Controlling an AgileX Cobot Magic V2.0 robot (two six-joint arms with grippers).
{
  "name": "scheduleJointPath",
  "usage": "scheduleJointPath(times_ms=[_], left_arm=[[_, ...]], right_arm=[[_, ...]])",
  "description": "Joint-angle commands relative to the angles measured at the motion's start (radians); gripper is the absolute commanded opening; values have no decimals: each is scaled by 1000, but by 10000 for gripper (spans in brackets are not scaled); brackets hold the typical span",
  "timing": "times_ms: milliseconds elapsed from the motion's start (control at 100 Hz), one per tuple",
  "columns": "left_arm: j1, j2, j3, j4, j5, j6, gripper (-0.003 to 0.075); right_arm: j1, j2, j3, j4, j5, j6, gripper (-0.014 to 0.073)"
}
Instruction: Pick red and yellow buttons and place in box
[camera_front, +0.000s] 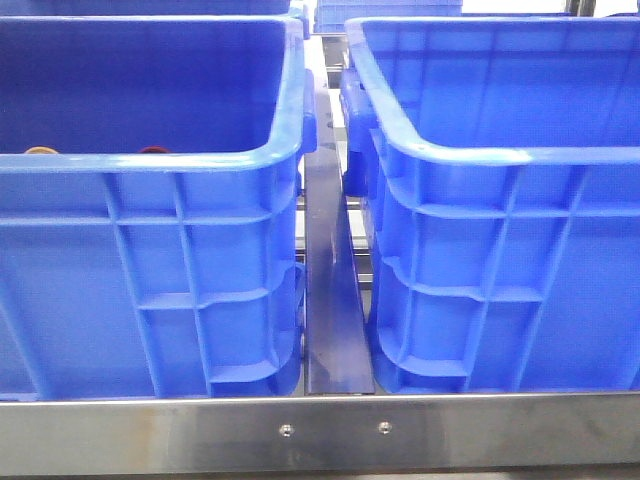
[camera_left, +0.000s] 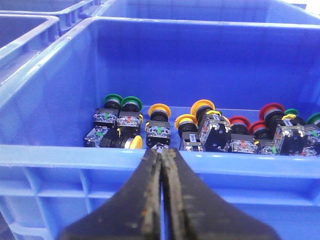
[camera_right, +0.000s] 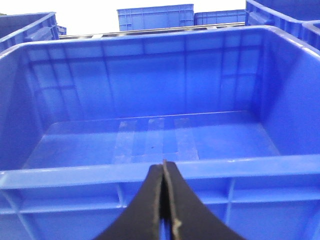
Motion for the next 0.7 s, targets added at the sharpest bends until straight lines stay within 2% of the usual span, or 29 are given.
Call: scheduleJointPath(times_ms=[0,520,690], left_arm=[[-9,-32,19,-8,-74,-3,-20],[-9,-32,17,8,-145,-3,-20],[-9,-32,-52,8,-94,-3,-20]], right_arm=[[1,-16,5,-3,-83,-1,-63],[1,-16,5,-3,-83,-1,-63],[1,-16,5,-3,-83,-1,-63]])
